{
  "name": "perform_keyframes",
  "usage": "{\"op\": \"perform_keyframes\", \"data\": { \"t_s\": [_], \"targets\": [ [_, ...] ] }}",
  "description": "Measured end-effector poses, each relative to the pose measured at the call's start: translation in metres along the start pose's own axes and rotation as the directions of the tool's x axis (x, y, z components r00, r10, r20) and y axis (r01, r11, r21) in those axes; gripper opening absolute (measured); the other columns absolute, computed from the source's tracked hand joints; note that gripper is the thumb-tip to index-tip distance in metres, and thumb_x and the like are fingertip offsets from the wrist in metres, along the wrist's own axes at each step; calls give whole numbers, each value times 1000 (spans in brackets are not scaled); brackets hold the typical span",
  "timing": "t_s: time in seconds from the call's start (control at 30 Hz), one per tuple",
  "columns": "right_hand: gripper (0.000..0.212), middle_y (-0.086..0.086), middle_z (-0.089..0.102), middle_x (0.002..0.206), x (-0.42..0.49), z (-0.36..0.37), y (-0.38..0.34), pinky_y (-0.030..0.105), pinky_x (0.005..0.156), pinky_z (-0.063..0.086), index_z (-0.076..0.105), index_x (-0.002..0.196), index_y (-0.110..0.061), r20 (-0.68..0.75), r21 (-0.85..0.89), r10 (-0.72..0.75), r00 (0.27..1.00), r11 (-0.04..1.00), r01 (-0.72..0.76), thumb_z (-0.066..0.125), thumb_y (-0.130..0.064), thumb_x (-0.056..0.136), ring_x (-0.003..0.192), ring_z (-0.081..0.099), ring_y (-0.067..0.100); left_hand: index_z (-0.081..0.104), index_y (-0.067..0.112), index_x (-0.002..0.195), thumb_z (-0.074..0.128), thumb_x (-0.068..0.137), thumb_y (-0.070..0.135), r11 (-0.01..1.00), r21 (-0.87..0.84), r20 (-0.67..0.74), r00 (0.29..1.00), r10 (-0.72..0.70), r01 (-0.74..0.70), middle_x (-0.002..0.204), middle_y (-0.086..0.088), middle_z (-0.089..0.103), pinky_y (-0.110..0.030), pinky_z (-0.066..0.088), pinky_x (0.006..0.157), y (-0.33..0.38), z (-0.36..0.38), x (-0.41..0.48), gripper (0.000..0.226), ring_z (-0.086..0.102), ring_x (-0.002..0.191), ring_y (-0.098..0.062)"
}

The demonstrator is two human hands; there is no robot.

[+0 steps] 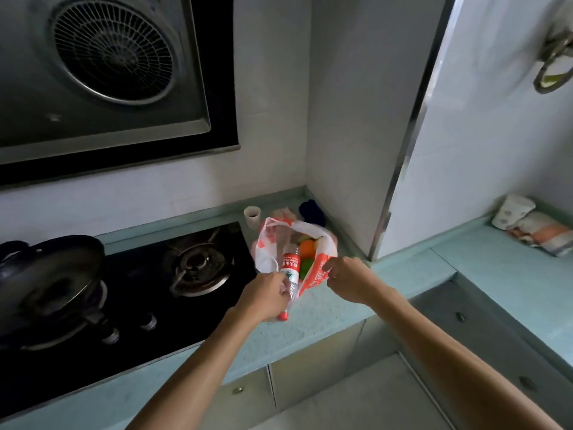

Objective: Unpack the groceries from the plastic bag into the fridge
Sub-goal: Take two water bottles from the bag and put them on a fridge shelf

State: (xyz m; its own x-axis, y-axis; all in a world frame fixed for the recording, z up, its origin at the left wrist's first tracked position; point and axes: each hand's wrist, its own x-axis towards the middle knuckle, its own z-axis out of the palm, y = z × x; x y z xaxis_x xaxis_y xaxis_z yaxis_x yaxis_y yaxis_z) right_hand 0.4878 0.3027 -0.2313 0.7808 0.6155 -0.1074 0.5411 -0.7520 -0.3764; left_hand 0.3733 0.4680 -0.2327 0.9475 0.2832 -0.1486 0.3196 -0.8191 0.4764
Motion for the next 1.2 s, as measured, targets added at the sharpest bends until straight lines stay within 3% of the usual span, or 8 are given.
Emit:
{"op": "perform_keyframes", "data": {
  "t_s": [0.17, 0.27, 0.43, 0.57, 0.7, 0.93, 1.1, 1.2],
  "targets": [
    [27, 3, 69, 110, 55, 19, 12, 23, 73, 59, 60, 125, -18, 48, 35, 27, 998, 999, -29, 49, -18, 100, 81, 68, 15, 56, 19, 133, 58, 93, 16, 999, 2, 28, 999, 37, -37, 129, -7, 64, -32, 50, 87, -21, 18, 65, 40, 64, 112, -25],
    [30, 6, 66, 117, 75, 32, 21, 21, 78, 55, 58, 126, -16, 91, 50, 5, 996, 999, -10, 46, -9, 100, 97, 68, 20, 58, 21, 134, 62, 91, 11, 999, -34, 60, 997, 44, -42, 133, -6, 62, -36, 54, 93, -32, 37, 96, 44, 63, 113, -25],
    [26, 1, 61, 117, 117, 50, 42, 7, 61, 45, 57, 124, -18, 117, 36, -65, 991, 997, 62, 46, -15, 101, 90, 61, 10, 31, 21, 150, 61, 93, 28, 974, -131, 159, 973, -165, 186, 139, -12, 50, -34, 52, 97, -42, 79, 137, 65, 57, 121, -27],
    [29, -2, 59, 121, 165, 64, 56, 30, 87, 59, 56, 127, -24, 167, 83, -81, 983, 994, 68, 48, -18, 100, 102, 65, 18, 5, 18, 155, 51, 93, 55, 957, -30, 96, 954, -284, 288, 143, -15, 43, -34, 51, 96, -47, 113, 171, 86, 53, 124, -28],
    [34, -5, 59, 122, 200, 69, 64, 25, 93, 55, 59, 129, -32, 195, 99, -122, 973, 990, 104, 51, -18, 99, 106, 62, 15, 15, 16, 152, 60, 81, 66, 929, 18, 39, 928, -371, 371, 133, -10, 51, -33, 55, 91, -57, 132, 195, 98, 57, 114, -24],
    [27, 0, 63, 111, 240, 70, 100, 13, 68, 50, 66, 111, -17, 172, 76, -78, 982, 995, 66, 45, -5, 98, 86, 60, 10, 27, 18, 146, 70, 78, 58, 927, -126, 121, 933, -338, 352, 127, -6, 48, -27, 52, 86, -82, 124, 215, 90, 58, 111, -20],
    [31, 5, 59, 123, 249, 66, 117, 29, 80, 58, 64, 119, -11, 95, 93, -64, 993, 994, 55, 49, -3, 94, 102, 62, 22, 47, 27, 130, 74, 69, 58, 874, -321, 196, 929, -315, 364, 114, -1, 59, -26, 57, 80, -98, 116, 215, 74, 63, 94, -10],
    [30, 4, 57, 125, 246, 68, 125, 29, 76, 58, 62, 119, -16, 73, 32, -68, 995, 997, 66, 53, -9, 91, 101, 61, 21, 52, 25, 120, 78, 78, 41, 811, -421, 237, 912, -335, 408, 100, 8, 64, -10, 52, 66, -96, 107, 214, 51, 64, 83, 1]
  ]
}}
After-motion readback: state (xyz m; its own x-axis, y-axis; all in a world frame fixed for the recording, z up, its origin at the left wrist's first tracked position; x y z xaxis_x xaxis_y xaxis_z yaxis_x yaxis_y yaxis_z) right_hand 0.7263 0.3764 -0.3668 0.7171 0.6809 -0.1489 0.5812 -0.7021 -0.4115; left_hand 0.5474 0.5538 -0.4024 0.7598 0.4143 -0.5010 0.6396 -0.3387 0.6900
